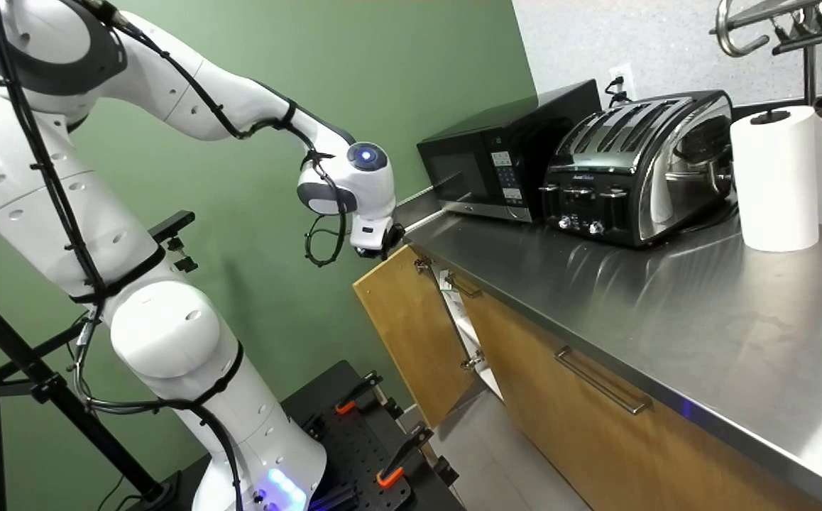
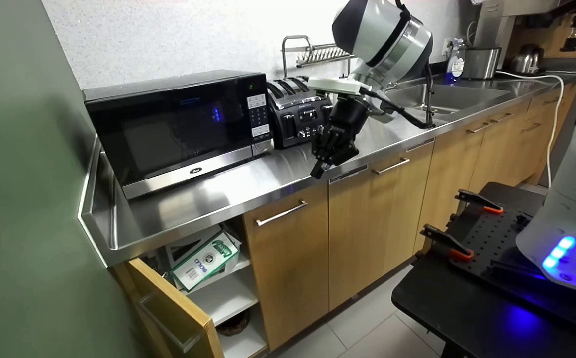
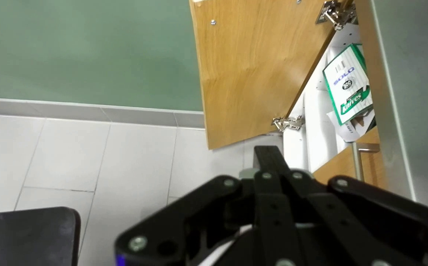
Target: Close the right door of the cabinet
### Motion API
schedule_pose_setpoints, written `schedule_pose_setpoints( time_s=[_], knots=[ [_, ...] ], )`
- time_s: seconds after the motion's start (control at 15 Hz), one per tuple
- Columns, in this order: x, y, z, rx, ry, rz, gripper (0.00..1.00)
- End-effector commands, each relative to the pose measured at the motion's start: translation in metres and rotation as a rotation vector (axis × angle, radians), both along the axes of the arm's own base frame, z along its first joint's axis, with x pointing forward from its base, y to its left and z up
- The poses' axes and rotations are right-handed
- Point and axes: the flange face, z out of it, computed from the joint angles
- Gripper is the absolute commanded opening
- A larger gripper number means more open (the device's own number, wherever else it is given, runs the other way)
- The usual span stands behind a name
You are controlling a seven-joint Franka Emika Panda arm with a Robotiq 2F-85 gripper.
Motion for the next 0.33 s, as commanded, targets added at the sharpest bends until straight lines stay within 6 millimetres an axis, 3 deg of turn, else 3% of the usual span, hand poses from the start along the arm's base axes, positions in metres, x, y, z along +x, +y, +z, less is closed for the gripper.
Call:
schedule_pose_setpoints(
  time_s=[0.0,0.07,0.13,0.27],
  knots=[
    [-0.0067,0.002,0.0163,-0.034,0.064,-0.029,0.05],
    [-0.0057,0.0032,0.0147,-0.028,0.096,-0.037,0.27],
    [-0.0007,0.0038,0.0088,-0.031,0.056,-0.02,0.04],
    [-0.0014,0.0048,0.009,-0.034,0.075,-0.029,0.14]
  ],
)
